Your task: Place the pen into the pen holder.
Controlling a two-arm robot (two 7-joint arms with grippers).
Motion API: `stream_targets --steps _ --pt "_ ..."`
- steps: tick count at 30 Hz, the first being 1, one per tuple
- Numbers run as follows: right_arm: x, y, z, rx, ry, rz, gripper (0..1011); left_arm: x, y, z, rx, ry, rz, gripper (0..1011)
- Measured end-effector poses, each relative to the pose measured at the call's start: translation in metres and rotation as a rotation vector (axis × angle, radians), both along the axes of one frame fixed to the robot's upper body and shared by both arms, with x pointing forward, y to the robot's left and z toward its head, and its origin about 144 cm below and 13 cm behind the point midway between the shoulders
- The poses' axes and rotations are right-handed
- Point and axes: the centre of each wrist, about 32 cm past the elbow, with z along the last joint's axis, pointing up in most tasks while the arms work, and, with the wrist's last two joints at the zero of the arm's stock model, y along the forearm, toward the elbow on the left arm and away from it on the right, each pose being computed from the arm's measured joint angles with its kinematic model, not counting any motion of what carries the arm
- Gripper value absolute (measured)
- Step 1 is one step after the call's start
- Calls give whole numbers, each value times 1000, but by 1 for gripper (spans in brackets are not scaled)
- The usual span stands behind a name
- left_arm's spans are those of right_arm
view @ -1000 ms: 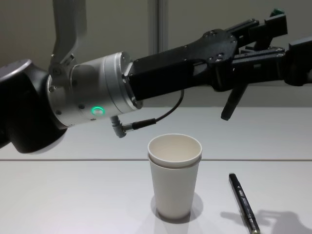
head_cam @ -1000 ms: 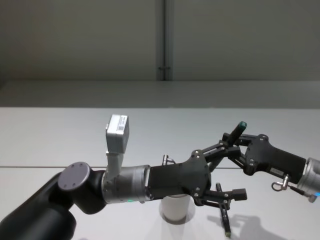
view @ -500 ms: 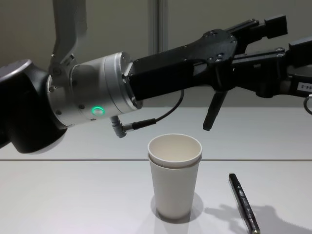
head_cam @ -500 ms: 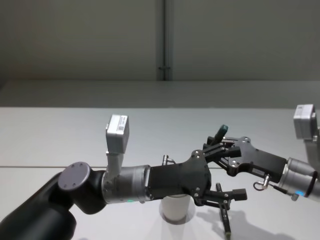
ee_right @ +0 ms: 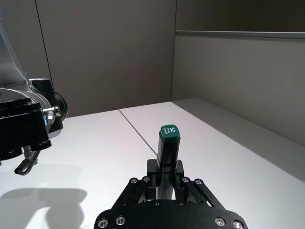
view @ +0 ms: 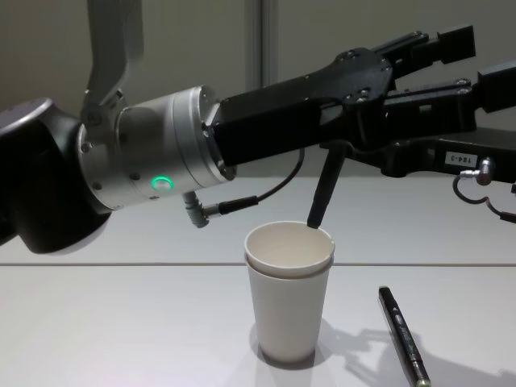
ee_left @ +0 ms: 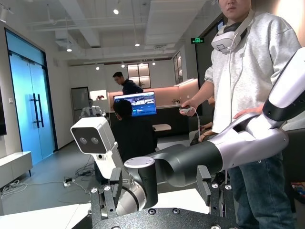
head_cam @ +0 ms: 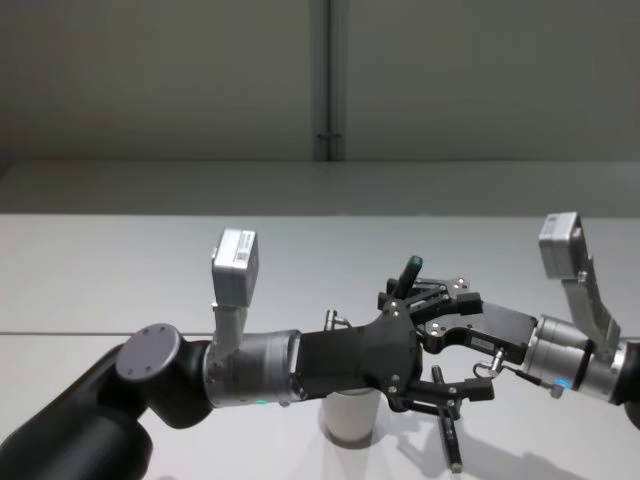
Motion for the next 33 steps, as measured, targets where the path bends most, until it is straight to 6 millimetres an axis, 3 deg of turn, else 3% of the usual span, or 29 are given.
stream_targets --steps 33 --pt "6 20 -11 -74 12 7 203 0 0 0 0 0 0 1001"
